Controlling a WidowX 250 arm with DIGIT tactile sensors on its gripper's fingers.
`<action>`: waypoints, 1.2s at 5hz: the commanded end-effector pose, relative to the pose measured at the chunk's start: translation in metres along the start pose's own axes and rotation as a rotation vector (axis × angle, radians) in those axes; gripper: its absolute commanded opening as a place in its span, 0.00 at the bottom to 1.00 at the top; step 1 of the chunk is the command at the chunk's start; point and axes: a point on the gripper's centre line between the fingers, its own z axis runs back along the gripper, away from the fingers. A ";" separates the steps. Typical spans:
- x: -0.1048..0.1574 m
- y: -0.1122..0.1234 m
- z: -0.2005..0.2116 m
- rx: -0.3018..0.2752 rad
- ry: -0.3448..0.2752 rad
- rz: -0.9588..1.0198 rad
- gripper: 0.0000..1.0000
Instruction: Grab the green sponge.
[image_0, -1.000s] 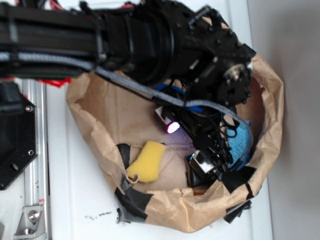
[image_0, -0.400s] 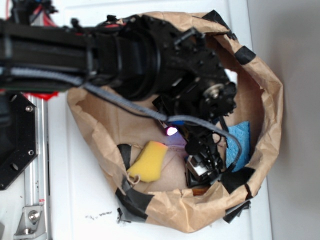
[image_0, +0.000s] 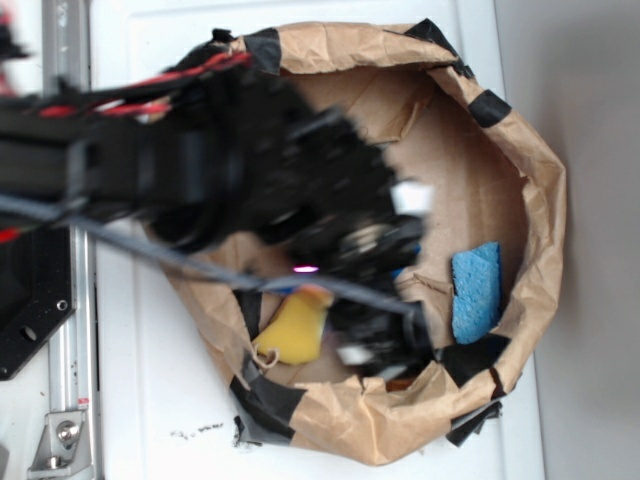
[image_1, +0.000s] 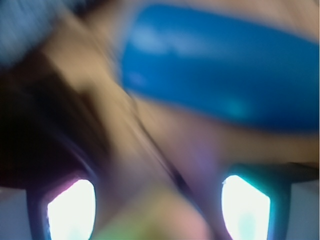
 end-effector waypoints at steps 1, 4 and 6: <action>-0.009 -0.003 0.001 -0.060 -0.035 0.030 1.00; -0.010 -0.010 -0.002 -0.013 -0.024 -0.033 0.00; 0.021 0.003 0.079 -0.011 -0.202 -0.175 0.00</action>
